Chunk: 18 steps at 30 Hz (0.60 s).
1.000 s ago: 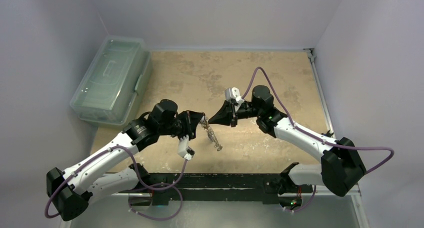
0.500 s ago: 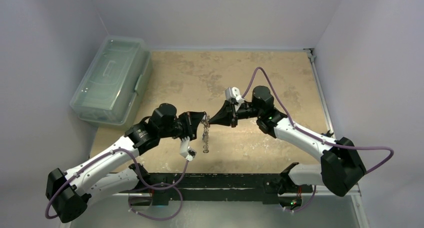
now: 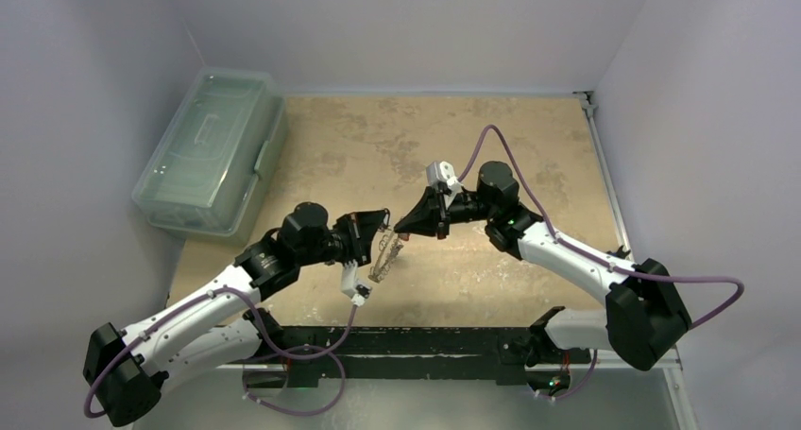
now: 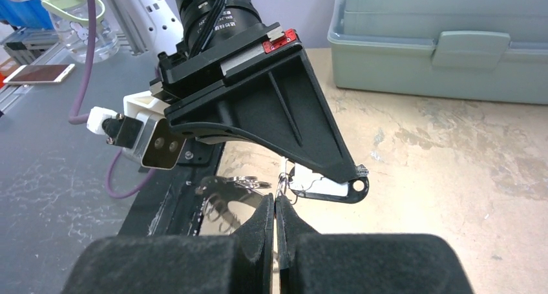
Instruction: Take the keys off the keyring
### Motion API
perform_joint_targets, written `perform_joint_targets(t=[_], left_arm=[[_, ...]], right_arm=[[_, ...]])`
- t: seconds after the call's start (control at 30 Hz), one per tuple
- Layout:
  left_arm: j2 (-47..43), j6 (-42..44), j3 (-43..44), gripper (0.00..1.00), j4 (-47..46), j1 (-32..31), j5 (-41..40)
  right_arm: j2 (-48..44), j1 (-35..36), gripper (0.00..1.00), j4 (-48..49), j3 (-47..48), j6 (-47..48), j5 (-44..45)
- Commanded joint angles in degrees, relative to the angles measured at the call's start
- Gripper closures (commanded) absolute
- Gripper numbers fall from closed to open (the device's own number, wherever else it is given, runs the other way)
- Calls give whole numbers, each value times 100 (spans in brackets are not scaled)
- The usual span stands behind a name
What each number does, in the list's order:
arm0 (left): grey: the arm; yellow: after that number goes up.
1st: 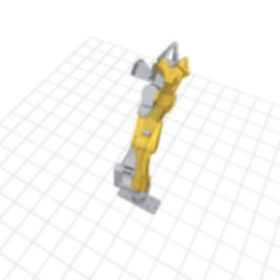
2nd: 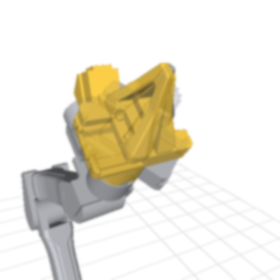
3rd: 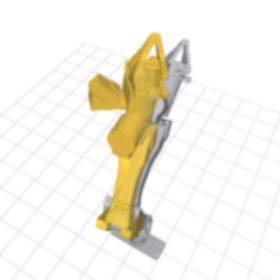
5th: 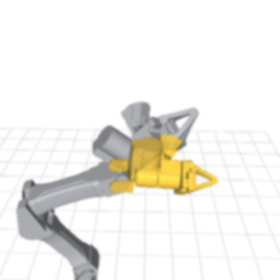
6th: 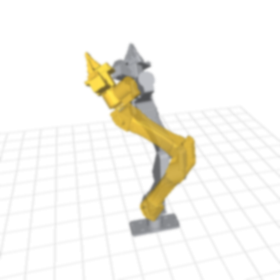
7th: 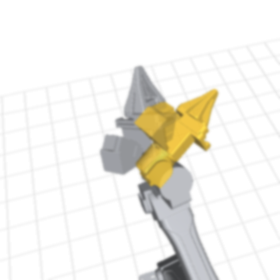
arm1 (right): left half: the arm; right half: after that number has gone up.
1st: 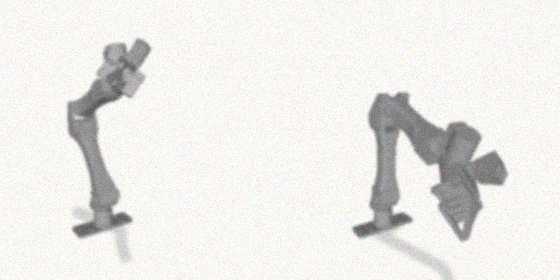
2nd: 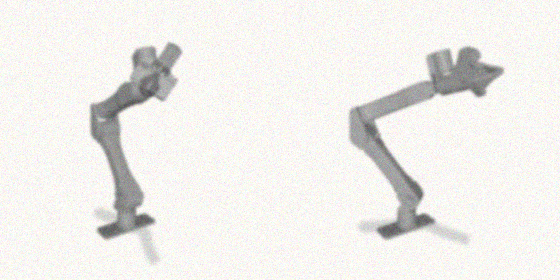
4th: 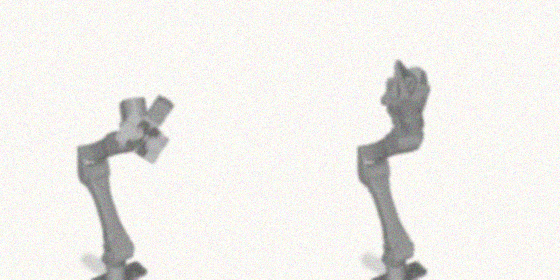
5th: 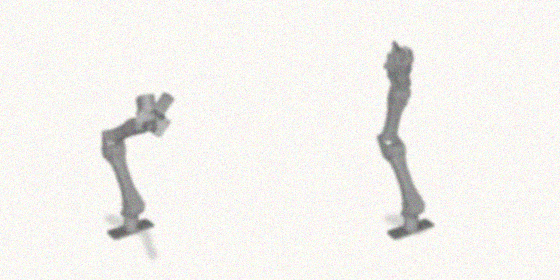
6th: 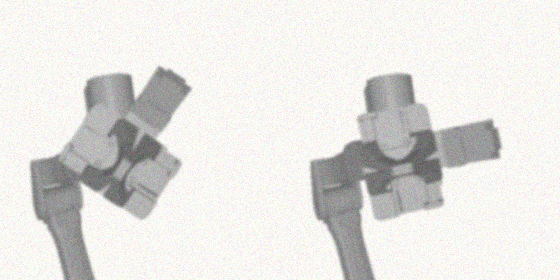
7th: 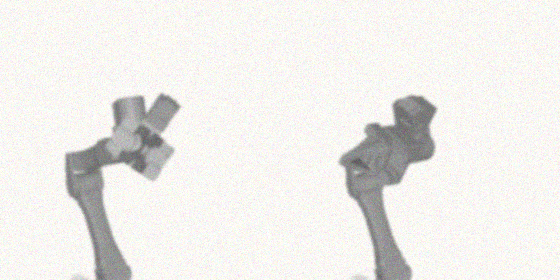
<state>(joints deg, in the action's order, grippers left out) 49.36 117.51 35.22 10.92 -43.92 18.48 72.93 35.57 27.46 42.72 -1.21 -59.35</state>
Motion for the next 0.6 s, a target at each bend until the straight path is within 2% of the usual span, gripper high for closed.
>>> perform_joint_targets(t=[0.0,0.23,0.3,0.4,0.57], left_arm=[[55,341,-25,100,51,24,-228],[316,-486,338,100,-35,29,-427],[315,-571,367,100,-28,28,-395],[271,-615,408,100,28,30,-310],[223,-646,597,100,240,29,-193]], right_arm=[[-76,-20,100,504,51,-113,-338],[-101,-19,100,527,9,15,-636],[-103,-19,100,375,38,82,-626],[-90,-3,100,-368,200,793,-418],[-76,1,100,-511,193,939,-374]])
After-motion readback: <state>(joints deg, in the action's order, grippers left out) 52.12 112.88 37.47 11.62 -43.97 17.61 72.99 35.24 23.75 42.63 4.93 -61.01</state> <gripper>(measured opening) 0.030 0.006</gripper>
